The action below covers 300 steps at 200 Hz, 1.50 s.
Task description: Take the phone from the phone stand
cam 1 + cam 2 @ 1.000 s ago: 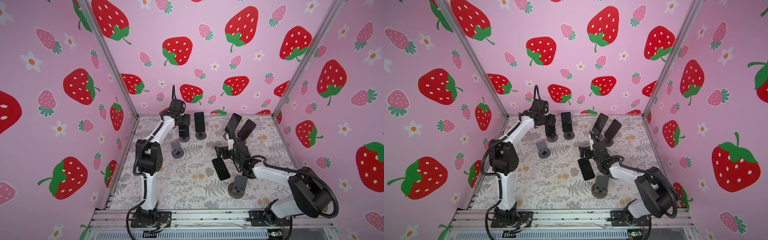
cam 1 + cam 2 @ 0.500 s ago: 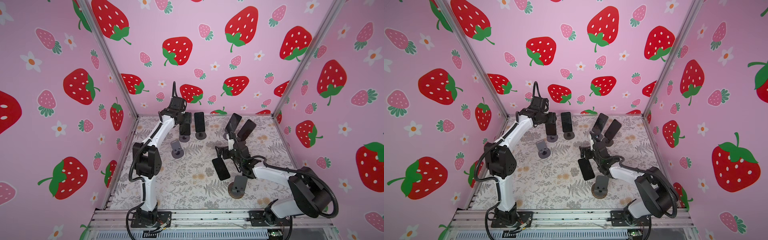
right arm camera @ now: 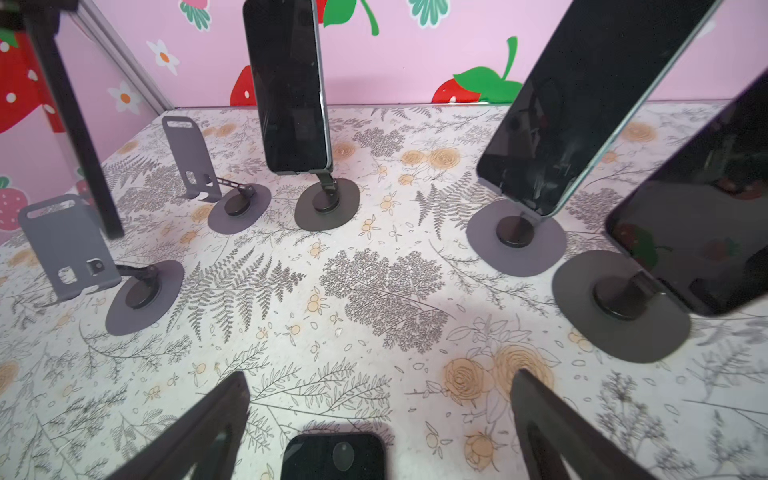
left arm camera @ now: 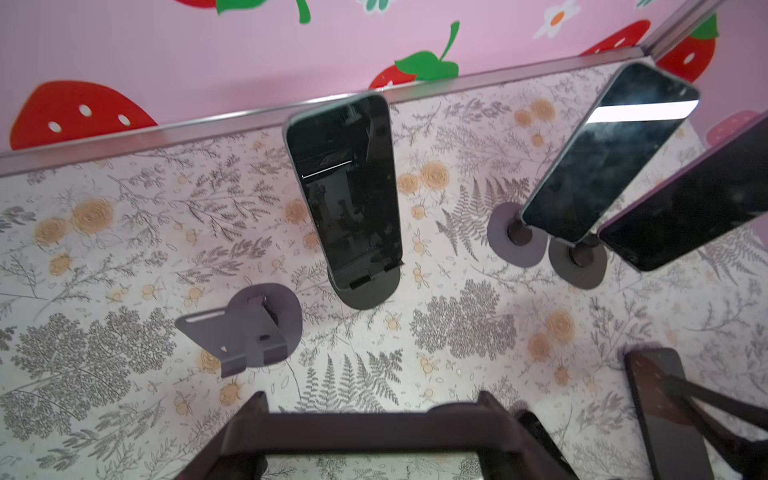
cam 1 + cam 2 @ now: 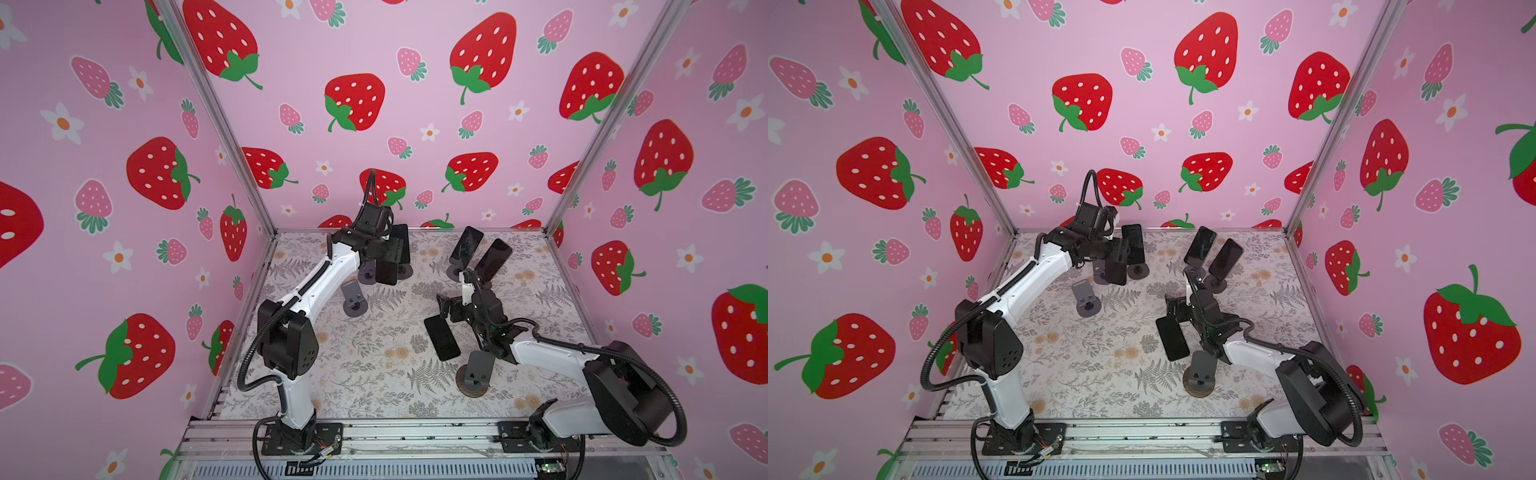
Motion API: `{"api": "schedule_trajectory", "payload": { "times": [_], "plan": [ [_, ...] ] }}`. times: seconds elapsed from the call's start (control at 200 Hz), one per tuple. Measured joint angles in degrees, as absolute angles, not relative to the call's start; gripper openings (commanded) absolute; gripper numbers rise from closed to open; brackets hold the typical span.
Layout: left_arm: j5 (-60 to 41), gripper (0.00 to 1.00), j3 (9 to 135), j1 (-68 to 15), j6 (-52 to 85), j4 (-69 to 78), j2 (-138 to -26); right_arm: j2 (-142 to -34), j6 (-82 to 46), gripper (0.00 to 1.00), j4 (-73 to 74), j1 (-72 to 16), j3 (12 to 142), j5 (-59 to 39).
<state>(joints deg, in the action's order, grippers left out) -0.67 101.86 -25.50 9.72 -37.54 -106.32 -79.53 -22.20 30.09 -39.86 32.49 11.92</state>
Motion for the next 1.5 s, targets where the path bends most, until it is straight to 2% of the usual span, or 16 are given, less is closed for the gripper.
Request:
{"api": "schedule_trajectory", "payload": {
  "times": [0.23,0.735,1.086,1.501],
  "plan": [
    [-1.06,0.56,93.62,-28.18,10.66,-36.91,-102.04,-77.54,-22.46,1.0,30.89,-39.86,31.46,17.58],
    [0.14,0.56,75.09,-35.51,13.65,-38.74,-94.0,-77.38,-23.59,1.0,31.24,-39.86,30.76,20.8],
    [7.03,0.56,57.25,-35.29,24.6,-39.31,-77.69,-78.96,-23.83,1.0,29.93,-39.86,31.62,22.06],
    [12.08,0.57,50.3,-34.59,31.33,-41.25,-78.48,-80.4,-23.75,1.0,29.21,-39.86,32.62,21.02]
  ]
}}
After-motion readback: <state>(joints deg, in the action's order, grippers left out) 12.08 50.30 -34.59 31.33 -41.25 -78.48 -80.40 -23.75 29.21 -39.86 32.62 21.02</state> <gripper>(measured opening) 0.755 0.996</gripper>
